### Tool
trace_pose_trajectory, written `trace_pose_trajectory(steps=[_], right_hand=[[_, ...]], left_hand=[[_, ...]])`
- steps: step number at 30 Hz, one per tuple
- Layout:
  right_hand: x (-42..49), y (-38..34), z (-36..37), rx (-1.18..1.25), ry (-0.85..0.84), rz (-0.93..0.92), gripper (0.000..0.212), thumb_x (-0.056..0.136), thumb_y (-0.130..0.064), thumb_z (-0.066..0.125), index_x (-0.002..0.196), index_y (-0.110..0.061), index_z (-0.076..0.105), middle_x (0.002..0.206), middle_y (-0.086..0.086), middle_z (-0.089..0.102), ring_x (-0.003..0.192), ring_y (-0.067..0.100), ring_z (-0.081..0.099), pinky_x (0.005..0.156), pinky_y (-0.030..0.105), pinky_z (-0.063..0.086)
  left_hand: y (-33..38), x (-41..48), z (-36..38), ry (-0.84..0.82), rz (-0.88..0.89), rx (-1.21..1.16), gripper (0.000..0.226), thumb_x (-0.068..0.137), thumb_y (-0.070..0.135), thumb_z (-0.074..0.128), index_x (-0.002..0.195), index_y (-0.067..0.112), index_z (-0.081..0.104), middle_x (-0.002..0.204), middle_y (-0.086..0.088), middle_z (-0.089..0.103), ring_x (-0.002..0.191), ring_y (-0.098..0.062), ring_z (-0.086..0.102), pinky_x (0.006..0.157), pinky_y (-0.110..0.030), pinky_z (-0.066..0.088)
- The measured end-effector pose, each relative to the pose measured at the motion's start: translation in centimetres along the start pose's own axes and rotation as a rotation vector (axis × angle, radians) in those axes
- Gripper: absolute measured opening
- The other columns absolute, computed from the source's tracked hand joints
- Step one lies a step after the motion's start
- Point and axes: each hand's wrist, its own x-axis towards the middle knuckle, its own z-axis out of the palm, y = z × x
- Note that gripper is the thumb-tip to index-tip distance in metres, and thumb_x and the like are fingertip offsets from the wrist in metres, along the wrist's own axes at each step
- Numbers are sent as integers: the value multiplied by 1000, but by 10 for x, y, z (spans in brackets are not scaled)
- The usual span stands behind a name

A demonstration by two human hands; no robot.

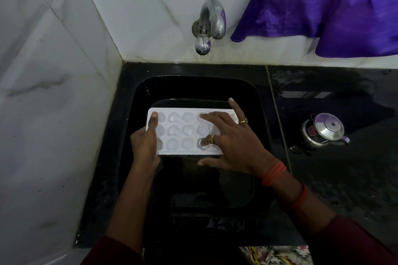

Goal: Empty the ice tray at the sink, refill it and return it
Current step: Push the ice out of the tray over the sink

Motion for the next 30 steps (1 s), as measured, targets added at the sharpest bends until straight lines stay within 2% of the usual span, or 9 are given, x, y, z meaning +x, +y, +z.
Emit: trace_pose_trajectory(steps=[5,7,9,11,14,19,24,27,30], right_hand=[[0,2,-2,-35,40,-27,44,85,-71,57,94,-32,78,143,6,55,132,23,52,121,64,7],[0,2,-2,-53,56,-39,42,83,-69,61,89,-31,78,141,5,57,130,23,53,121,63,6],[0,1,-2,-38,68,-42,43,86,-68,55,86,-30,76,139,5,58,129,23,54,121,63,6],[0,0,-4,-46,57,-36,42,86,-68,55,85,-31,75,139,5,58,129,23,54,121,63,7],[-2,-3,-5,-98,13,-24,35,83,-64,65,88,-31,77,142,6,55,130,24,53,120,64,9],[-3,-6,-8,-143,-13,-15,40,83,-66,64,91,-29,78,143,7,55,130,25,53,120,65,8],[-5,-9,-12,-145,28,8,52,89,-71,47,91,-29,78,136,5,61,124,25,58,120,64,-1],[-5,-10,-13,-176,-20,-1,42,85,-68,59,92,-32,78,139,5,60,126,25,57,121,63,0],[-6,-13,-13,-198,-70,2,39,84,-67,61,94,-33,78,141,6,57,127,25,56,121,62,4]], left_hand=[[1,-2,0,1,7,11,37,85,45,76,72,13,63,66,4,70,58,-13,69,50,-28,55],[1,-4,1,4,11,17,37,86,44,75,72,13,62,71,1,68,64,-17,68,58,-32,59],[2,-8,1,-6,11,10,37,87,43,74,73,11,62,77,-3,68,70,-21,68,68,-38,60],[3,-10,1,-8,12,8,37,88,42,73,74,10,62,80,-5,69,74,-23,68,70,-40,60],[4,-11,1,-2,11,2,37,88,42,73,74,10,62,81,-6,69,75,-24,69,70,-39,60],[3,-11,-1,4,15,6,37,87,43,74,74,10,63,79,-4,69,72,-22,69,68,-37,61],[1,-10,-2,20,40,11,38,87,42,74,70,10,61,74,-3,66,66,-19,66,62,-34,58],[0,-9,-3,18,33,12,39,86,43,75,69,10,61,73,-2,67,65,-19,67,62,-34,59],[-2,-9,-3,19,40,3,40,86,43,76,66,11,61,68,0,67,65,-20,66,61,-33,57]])
